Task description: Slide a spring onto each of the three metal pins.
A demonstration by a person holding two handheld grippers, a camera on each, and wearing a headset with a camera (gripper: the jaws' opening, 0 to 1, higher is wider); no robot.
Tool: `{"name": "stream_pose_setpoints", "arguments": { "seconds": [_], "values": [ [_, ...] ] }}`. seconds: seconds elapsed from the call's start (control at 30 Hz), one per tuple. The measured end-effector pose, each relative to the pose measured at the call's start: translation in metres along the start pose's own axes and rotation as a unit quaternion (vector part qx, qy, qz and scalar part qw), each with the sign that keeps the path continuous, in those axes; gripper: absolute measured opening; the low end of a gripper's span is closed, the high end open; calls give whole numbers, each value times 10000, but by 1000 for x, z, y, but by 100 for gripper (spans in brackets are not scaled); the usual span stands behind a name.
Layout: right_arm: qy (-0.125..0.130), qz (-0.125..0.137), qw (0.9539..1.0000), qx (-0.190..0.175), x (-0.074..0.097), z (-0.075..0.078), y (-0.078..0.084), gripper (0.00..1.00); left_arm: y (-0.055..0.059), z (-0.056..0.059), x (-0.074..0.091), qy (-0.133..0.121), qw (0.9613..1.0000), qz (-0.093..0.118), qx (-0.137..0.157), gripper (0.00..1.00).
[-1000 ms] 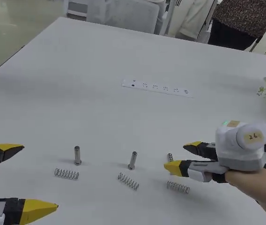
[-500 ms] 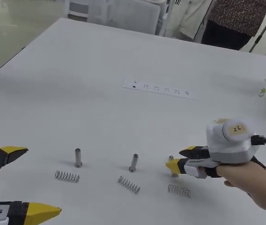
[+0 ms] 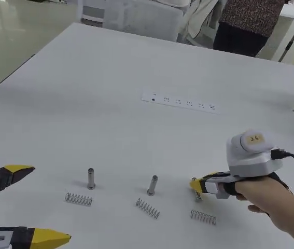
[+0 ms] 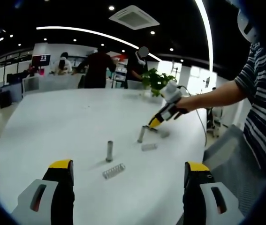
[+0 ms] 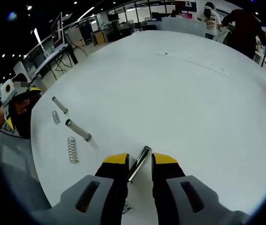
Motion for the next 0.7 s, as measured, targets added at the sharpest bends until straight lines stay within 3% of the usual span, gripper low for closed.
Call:
{"name": "stream_pose_setpoints", "arguments": {
  "seconds": [0.43, 0.7],
  "values": [
    [210, -134, 9994, -241, -10, 3, -1, 10, 0, 2, 0, 43, 10000, 1, 23, 95],
    [189, -115, 9997, -42, -11, -1, 0, 5, 2, 5, 1, 87, 9999, -25, 73, 94]
  ]
}}
Point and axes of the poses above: the centre of the closed fingertips' face, and the gripper's own axes: x roughly backward along the fingers, z roughly to its right, y roughly out of its underside, the point moved 6 cm from there along x, roughly backward along the fingers, and after that the axes turned 15 degrees about -x, right-handed, at the moved point
